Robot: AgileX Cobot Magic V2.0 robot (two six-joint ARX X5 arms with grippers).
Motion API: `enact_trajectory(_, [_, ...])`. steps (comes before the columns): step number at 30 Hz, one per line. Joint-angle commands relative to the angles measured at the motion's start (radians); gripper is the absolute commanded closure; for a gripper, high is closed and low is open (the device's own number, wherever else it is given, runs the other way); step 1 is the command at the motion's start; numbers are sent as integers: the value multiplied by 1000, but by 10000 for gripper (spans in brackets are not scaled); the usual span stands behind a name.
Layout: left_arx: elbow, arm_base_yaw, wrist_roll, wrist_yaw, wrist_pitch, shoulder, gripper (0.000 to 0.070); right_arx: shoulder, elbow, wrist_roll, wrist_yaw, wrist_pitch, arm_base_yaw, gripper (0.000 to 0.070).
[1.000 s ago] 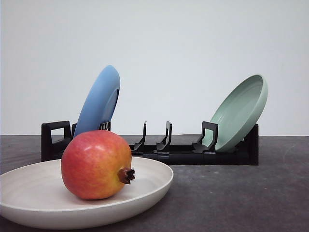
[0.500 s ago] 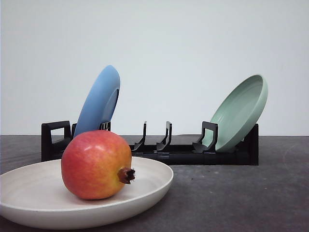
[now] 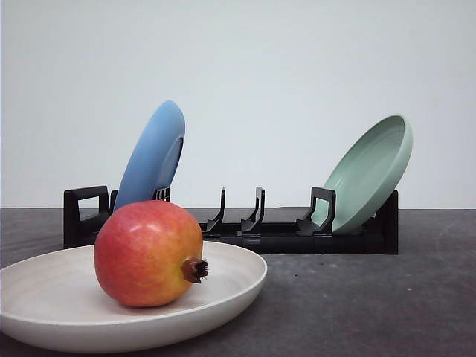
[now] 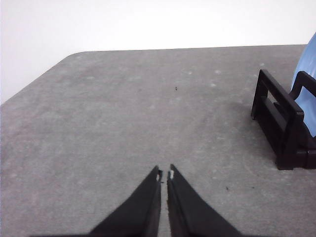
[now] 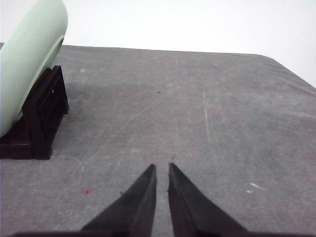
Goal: Place pomegranate in white plate
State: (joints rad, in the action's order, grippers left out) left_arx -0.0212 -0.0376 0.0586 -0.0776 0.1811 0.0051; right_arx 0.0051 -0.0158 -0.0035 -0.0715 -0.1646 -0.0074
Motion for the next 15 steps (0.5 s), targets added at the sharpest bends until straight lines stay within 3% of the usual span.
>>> enact_trajectory(1, [9, -2, -7, -2, 5, -2, 700, -2, 4, 3, -1, 7, -2, 656])
enact_trajectory(15, [9, -2, -7, -2, 5, -2, 700, -2, 4, 3, -1, 7, -2, 656])
